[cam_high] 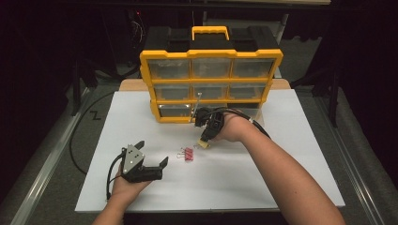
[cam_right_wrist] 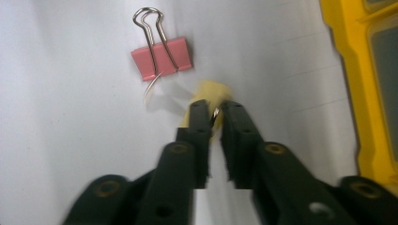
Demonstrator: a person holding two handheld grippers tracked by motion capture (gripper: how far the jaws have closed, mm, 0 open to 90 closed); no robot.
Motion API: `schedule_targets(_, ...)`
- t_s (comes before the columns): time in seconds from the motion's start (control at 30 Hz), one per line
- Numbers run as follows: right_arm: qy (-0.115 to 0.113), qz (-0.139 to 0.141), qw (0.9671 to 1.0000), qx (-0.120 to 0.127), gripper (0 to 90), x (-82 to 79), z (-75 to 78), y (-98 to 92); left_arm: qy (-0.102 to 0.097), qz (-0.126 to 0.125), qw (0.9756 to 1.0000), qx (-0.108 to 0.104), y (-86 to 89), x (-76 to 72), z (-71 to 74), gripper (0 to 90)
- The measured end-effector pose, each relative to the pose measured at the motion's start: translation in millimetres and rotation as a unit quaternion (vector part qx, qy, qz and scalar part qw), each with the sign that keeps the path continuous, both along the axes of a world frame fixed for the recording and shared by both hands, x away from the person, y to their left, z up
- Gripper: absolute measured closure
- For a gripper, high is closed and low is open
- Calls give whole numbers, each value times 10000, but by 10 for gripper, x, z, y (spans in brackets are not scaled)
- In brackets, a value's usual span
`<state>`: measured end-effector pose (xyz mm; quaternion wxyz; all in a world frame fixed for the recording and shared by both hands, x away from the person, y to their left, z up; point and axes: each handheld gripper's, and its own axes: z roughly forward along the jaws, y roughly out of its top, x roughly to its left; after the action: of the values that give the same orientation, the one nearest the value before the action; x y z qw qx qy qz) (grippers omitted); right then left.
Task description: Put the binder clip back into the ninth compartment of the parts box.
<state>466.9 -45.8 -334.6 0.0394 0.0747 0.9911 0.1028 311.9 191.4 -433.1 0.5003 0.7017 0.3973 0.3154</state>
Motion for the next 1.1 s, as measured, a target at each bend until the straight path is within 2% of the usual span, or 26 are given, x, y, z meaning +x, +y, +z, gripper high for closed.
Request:
schedule_targets(0.47, 7, 70, 10000, -42, 900, -55, 43, -39, 2, 4, 10000, 20, 1, 2, -1, 3)
schedule_targets(0.7, 69, 73, 9999, -117, 900, -63, 110, -155, -2, 9, 10000, 14, -3, 3, -1, 3)
schedule_targets(0.97, 153, -70, 9997, -197, 900, -69, 177, -285, 1, 10, 10000, 20, -3, 4, -2, 3)
schedule_targets(1.1, 210, -126, 9995, -206, 900, -67, 260, -404, 4, 13, 10000, 6, -4, 3, -2, 3)
